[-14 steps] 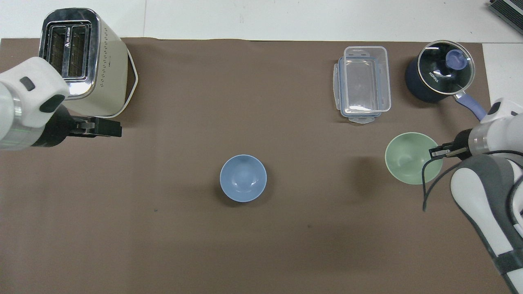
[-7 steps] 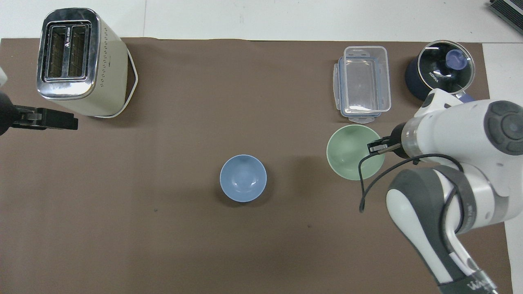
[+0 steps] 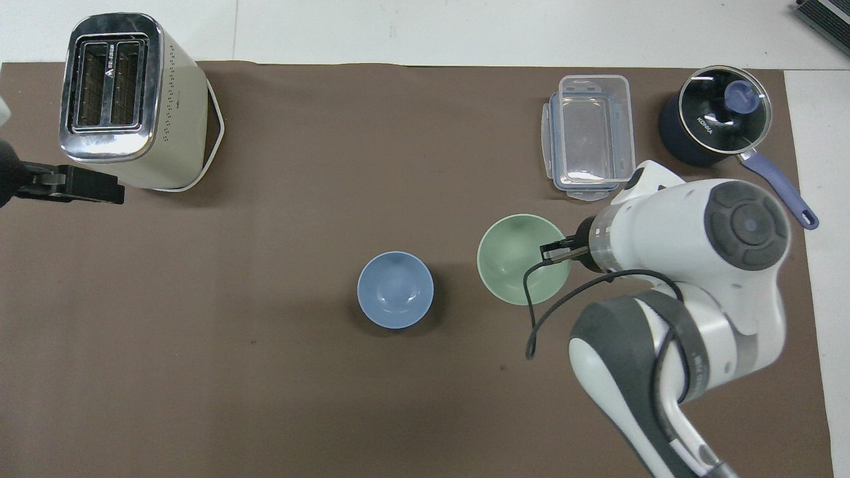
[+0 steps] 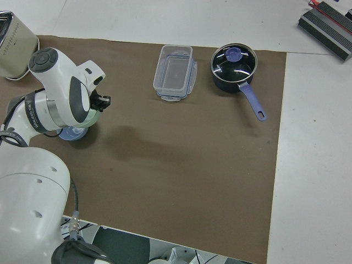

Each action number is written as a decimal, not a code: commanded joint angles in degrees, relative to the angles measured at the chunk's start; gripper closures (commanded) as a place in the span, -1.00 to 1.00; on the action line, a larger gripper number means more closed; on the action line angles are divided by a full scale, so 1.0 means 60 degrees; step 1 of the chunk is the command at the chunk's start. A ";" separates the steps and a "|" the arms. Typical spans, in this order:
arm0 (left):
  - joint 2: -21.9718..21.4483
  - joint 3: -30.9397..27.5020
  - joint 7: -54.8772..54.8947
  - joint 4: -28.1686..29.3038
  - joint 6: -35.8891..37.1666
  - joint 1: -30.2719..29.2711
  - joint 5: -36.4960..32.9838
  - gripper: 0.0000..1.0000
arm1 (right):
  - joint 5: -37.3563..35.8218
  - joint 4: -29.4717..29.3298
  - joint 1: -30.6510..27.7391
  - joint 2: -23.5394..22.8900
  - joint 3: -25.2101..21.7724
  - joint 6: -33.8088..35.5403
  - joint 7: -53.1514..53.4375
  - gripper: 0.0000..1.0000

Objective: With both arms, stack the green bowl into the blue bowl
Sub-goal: 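Carry the green bowl with the right gripper over the blue bowl, then lower the green bowl into the blue bowl and open the right gripper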

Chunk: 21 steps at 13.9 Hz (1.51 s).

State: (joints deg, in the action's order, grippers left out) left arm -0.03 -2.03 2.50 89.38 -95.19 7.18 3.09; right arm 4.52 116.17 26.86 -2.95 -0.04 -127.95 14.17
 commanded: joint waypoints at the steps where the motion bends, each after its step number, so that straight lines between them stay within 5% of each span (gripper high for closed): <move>1: -0.0083 0.0089 0.0272 0.0015 0.0396 -0.0127 -0.0134 -1.00 | 0.0170 -0.0085 0.0531 -0.0591 -0.0037 -0.0866 0.0639 1.00; 21: -0.0186 0.0089 0.0213 0.0046 0.0689 -0.0273 -0.0119 -1.00 | 0.0052 0.0310 0.1339 -0.1589 -0.0037 -0.2552 0.1037 1.00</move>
State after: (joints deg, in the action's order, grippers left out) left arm -0.35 -2.08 3.29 89.40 -91.85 6.33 3.09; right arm 4.54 117.11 34.65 -12.74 -0.06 -141.76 20.07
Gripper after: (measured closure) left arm 0.000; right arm 0.947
